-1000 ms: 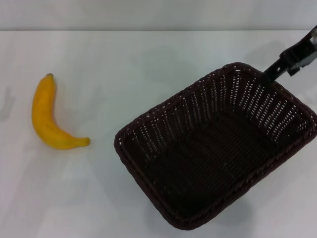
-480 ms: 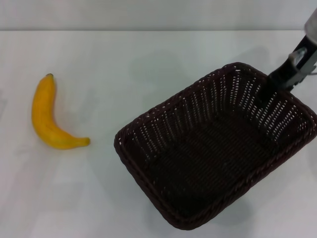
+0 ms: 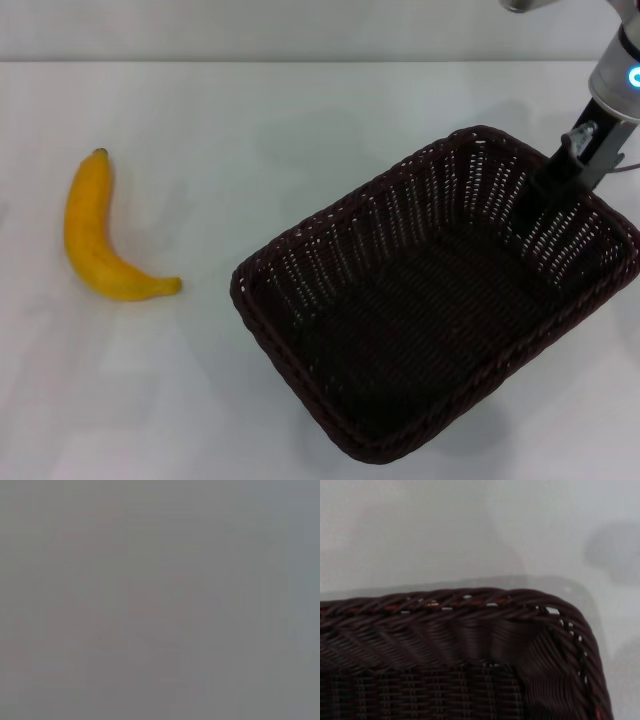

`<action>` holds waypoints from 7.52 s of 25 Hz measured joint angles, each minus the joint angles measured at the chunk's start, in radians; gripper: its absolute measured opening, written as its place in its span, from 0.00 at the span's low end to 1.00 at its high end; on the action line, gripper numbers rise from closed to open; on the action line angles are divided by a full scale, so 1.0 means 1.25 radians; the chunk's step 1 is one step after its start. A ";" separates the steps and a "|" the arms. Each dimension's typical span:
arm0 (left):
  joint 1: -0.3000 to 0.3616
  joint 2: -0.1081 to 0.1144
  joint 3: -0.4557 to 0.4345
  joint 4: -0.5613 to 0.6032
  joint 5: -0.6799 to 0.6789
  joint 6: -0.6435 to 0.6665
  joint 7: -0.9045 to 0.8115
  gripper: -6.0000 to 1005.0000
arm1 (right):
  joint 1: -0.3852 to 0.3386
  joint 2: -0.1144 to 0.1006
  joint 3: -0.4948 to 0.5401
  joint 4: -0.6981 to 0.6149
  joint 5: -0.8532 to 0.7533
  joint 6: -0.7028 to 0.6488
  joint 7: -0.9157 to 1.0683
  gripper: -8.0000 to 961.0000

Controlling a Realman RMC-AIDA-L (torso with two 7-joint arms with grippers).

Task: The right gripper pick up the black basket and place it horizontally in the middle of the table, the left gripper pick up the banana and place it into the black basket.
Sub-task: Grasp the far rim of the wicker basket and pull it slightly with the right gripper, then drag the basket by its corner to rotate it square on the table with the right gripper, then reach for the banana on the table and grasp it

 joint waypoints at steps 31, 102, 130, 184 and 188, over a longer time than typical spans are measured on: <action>-0.018 -0.011 -0.032 0.000 -0.024 0.041 -0.021 0.86 | -0.183 0.005 0.150 -0.159 0.118 0.072 0.253 0.15; -0.044 0.003 -0.034 0.031 -0.009 0.160 -0.039 0.86 | -0.211 -0.024 0.117 -0.380 0.161 0.045 0.032 0.50; -0.104 0.214 -0.103 0.726 1.370 0.263 -1.846 0.86 | -0.627 0.001 0.206 0.085 1.354 -0.478 -1.376 0.51; -0.516 0.104 -0.198 0.364 2.102 0.276 -2.133 0.86 | -0.650 -0.003 0.269 0.218 1.449 -0.480 -1.737 0.53; -0.516 0.102 -0.198 0.364 2.105 0.279 -2.134 0.86 | -0.648 -0.003 0.269 0.219 1.449 -0.490 -1.737 0.53</action>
